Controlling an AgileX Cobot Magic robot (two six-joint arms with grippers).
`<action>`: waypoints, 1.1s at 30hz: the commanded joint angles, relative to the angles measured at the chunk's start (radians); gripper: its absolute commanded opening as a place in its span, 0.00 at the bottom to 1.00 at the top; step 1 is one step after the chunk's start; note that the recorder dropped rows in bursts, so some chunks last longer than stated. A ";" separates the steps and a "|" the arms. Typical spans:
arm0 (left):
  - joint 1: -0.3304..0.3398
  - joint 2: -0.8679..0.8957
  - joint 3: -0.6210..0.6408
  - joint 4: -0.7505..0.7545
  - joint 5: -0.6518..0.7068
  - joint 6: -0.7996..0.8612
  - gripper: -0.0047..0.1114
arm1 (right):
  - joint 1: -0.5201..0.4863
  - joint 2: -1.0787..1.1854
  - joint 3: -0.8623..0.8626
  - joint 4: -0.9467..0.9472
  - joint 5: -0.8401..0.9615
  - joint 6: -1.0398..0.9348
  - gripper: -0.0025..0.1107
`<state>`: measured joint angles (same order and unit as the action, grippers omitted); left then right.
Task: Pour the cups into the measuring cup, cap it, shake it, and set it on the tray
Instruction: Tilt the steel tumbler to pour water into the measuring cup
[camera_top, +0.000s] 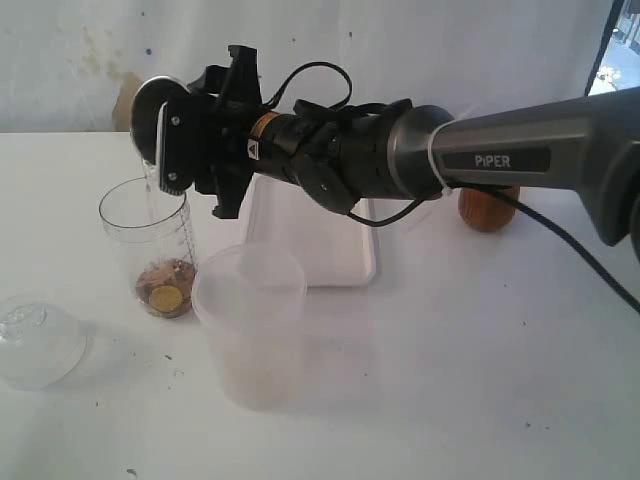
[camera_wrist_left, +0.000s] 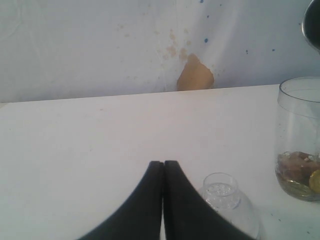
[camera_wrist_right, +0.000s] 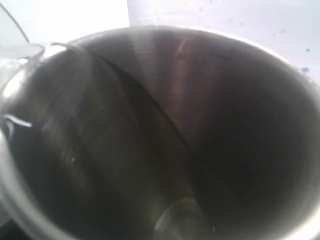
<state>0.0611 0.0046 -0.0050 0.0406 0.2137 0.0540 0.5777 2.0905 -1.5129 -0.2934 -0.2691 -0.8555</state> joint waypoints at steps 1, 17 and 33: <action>-0.004 -0.005 0.005 -0.007 -0.011 -0.001 0.05 | -0.001 -0.025 -0.008 0.005 -0.061 -0.038 0.02; -0.004 -0.005 0.005 -0.007 -0.011 -0.001 0.05 | -0.001 -0.025 -0.008 0.005 -0.061 -0.069 0.02; -0.004 -0.005 0.005 -0.007 -0.011 -0.001 0.05 | -0.001 -0.025 -0.008 0.005 -0.061 -0.111 0.02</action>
<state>0.0611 0.0046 -0.0050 0.0406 0.2137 0.0540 0.5777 2.0905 -1.5129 -0.2934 -0.2709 -0.9369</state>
